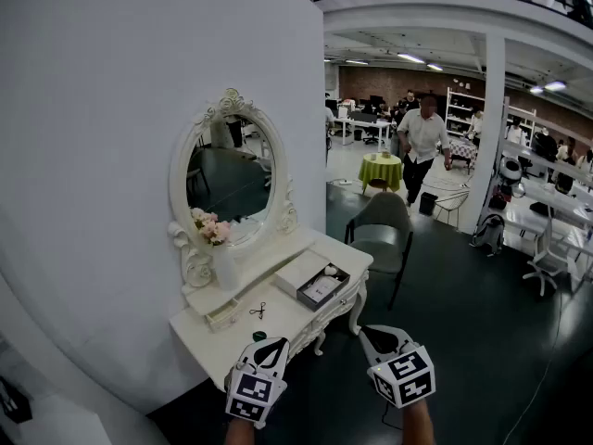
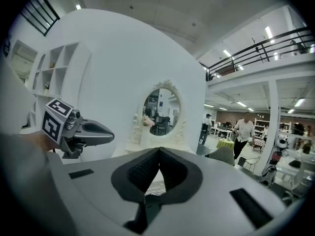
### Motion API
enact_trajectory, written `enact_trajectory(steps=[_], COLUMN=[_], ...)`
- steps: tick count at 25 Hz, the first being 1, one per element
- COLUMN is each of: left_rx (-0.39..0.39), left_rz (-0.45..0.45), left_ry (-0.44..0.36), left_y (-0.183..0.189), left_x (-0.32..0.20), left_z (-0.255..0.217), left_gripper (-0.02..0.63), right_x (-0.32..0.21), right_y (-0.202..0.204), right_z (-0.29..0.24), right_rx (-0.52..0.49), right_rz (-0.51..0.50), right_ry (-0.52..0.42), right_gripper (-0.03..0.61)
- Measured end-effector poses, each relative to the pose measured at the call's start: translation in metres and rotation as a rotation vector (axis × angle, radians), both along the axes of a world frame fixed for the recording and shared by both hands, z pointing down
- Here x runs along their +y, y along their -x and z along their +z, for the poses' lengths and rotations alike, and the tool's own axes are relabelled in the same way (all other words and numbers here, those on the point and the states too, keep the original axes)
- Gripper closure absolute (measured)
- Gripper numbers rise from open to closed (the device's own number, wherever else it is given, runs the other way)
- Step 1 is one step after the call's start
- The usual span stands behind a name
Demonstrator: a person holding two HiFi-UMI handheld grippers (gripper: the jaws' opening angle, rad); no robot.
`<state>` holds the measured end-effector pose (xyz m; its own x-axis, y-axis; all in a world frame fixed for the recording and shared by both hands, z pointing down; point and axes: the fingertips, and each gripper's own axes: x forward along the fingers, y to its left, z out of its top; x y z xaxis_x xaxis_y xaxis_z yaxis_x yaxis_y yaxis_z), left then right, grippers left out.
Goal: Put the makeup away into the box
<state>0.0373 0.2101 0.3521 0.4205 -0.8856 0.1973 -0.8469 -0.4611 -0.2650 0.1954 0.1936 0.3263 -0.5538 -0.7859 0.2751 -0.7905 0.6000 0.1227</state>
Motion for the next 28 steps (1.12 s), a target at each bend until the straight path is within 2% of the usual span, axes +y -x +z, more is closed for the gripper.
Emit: enact_trajectory(steps=[7,16,22,28], left_rx=[-0.001,0.0,-0.009,-0.019], left_rz=[-0.008,-0.018,-0.062,-0.096], left_ry=[0.019,0.022,0.057,0.089], left_y=[-0.006,-0.026,-0.045,-0.056], left_x=[-0.005,-0.015,-0.006,-0.006], left_z=[0.008,0.01,0.027,0.041], left_gripper=[0.588,0.588,0.588,0.588], right_x=[-0.006,-0.018,-0.017,-0.019], right_y=[-0.012,-0.025,-0.049,-0.061], right_z=[0.013,0.014,0.032,0.033], right_rx=[-0.005,-0.038,-0.046,-0.079], right_rz=[0.017,0.006,-0.003,-0.023], right_ry=[0.028,0.008,0.043,0.03], right_gripper=[0.577,0.577,0.577,0.577])
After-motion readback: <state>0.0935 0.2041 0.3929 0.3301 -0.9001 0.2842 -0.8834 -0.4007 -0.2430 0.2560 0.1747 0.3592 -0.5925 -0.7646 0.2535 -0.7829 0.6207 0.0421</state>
